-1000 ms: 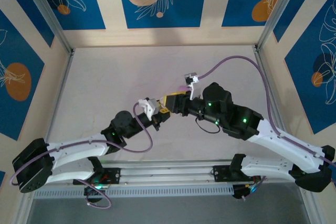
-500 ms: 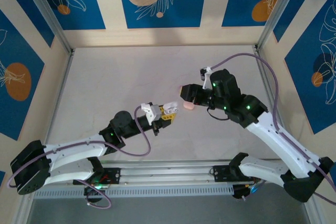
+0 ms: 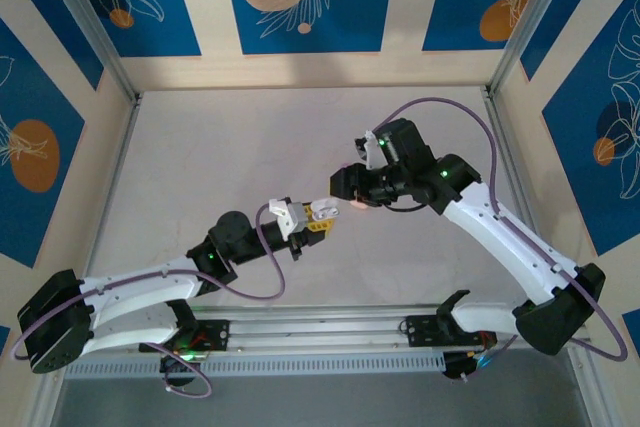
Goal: Insert the wireless bluetooth earbuds into the charging case
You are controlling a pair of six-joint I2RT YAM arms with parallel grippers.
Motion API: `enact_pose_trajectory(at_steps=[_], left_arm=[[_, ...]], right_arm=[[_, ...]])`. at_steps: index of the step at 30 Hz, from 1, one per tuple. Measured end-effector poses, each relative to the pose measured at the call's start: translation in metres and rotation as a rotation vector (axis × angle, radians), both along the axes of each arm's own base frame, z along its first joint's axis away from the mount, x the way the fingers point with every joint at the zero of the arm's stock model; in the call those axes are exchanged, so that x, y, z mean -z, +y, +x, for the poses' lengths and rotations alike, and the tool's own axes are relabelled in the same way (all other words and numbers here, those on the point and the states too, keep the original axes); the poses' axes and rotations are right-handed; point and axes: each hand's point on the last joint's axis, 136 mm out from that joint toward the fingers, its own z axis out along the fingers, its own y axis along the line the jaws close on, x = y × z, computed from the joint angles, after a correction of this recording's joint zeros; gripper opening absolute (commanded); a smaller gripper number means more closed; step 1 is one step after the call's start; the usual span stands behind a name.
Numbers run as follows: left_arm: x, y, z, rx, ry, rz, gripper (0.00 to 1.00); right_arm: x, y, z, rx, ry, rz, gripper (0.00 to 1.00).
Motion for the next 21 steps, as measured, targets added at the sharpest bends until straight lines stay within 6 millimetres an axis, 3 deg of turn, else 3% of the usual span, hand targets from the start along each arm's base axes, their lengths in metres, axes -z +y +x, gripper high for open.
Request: enact_pose_trajectory(at_steps=[21], left_arm=[[0.001, -0.001, -0.001, 0.007, 0.005, 0.005, 0.18]], right_arm=[[-0.010, -0.002, -0.011, -0.040, -0.019, 0.024, 0.49]])
